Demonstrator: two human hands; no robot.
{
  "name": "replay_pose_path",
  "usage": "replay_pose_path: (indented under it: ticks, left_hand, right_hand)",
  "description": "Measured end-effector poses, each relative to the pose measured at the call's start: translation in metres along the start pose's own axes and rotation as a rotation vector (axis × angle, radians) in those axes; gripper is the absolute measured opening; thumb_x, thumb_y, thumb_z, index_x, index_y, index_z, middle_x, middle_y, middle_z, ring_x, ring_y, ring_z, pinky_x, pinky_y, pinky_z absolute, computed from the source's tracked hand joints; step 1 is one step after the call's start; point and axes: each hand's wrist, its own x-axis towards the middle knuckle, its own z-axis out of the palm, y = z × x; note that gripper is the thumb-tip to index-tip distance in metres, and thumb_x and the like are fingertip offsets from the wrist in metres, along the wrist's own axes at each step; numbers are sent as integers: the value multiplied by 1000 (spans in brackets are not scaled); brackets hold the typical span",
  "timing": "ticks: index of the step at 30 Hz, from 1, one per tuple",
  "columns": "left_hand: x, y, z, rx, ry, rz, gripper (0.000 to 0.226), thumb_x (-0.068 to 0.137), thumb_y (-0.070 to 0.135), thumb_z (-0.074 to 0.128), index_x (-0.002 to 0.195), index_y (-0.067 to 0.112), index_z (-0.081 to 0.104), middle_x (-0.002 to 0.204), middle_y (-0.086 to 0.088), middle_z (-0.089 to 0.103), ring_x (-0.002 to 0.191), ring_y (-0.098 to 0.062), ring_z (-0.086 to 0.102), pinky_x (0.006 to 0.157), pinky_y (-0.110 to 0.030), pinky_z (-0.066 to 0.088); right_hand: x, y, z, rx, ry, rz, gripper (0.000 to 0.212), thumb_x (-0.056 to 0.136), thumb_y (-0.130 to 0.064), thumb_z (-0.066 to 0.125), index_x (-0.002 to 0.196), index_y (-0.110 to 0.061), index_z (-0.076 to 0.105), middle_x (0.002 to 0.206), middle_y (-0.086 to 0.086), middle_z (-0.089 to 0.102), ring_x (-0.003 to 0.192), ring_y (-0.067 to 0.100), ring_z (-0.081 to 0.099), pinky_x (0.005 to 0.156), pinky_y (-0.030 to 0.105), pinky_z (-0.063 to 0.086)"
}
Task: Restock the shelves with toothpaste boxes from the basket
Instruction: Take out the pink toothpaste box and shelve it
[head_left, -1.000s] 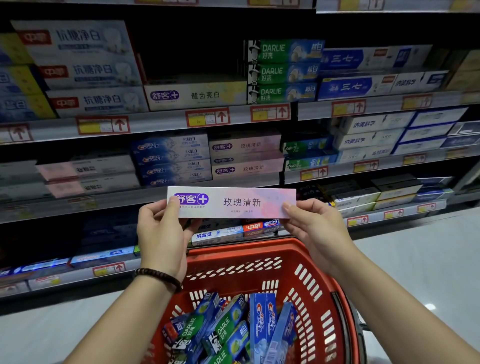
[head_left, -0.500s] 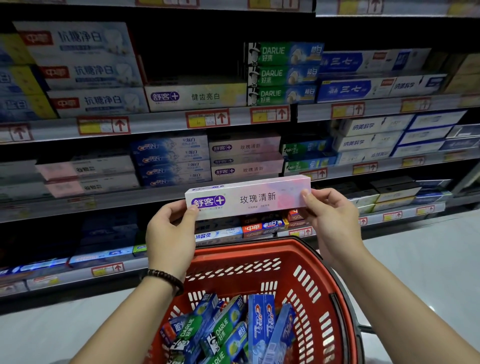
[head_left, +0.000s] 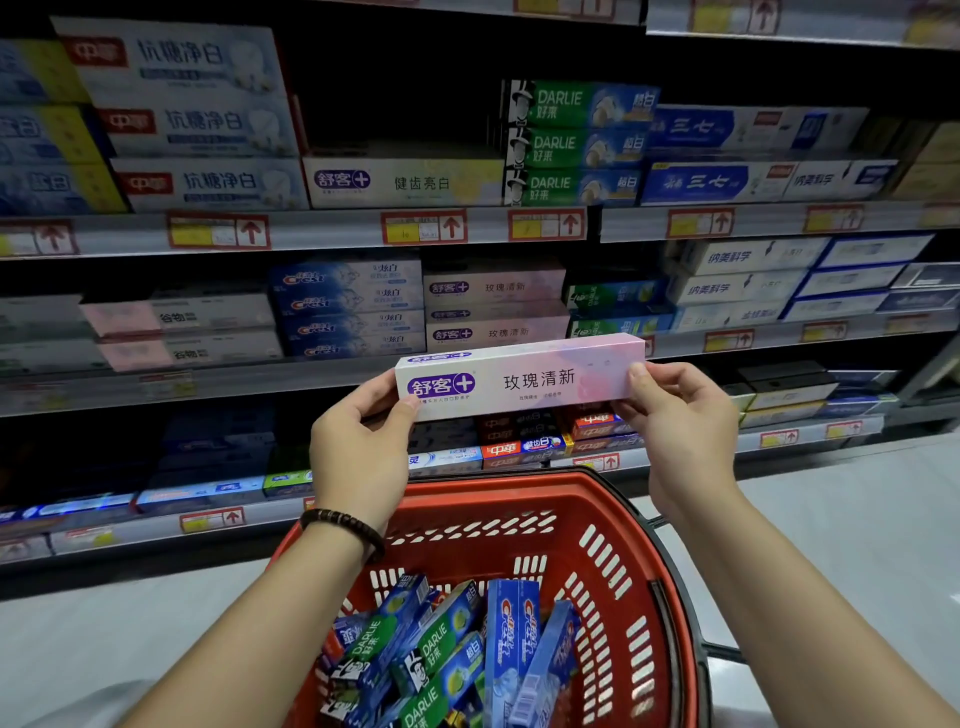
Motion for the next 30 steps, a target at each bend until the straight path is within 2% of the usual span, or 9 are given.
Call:
replay_pose_path:
  ticks: [4,9,13,21,26,30]
  left_hand:
    - [4,7,0,3,-2,43,29,96,21,75,123,30,75,108,16,78,104,-5,73,96,-38,60]
    - [13,13,0,31,7,67,26,92,23,80,116,32,78,102,19,78,100,-4,74,94,-37,60]
    - [19,15,5,56,9,72,22,91,22,81,109,34,79,99,18,78,97,-4,74,93,-38,61]
    - [53,13,24,-88,26,-29,13,86,15,85,93,24,77,95,9,80,95,-12,76,95,-42,60]
    - [68,15,35,3,115,49,12,88,25,83,91,32,74,92,15,78,91,-3,73,88,-34,60]
    - [84,14,46,9,130,44,13,87,23,83,89,33,74,88,18,77,86,2,72,85,-30,59]
  right_hand:
    - [2,-6,-1,-69,0,-54,12,101,-23,72,89,-24,72,98,5,77,100,25,76,89,54,64]
    - [7,-8,2,-65,10,-58,12,103,-20,70,101,-31,71,95,2,78,94,18,78,86,48,66]
    - [16,-9,6,-89,22,-55,17,103,-18,69,101,-35,69,98,0,77,97,18,77,89,48,65]
    - [47,-2,21,-90,74,-27,8,98,-24,74,98,-31,73,92,-4,76,93,20,77,88,51,64]
    - [67,5,35,-93,77,-20,7,99,-24,73,100,-32,72,92,-5,77,90,16,77,88,49,64]
    - [79,7,50,-102,71,-23,6,94,-31,72,98,-35,73,88,-6,79,88,18,78,87,51,64]
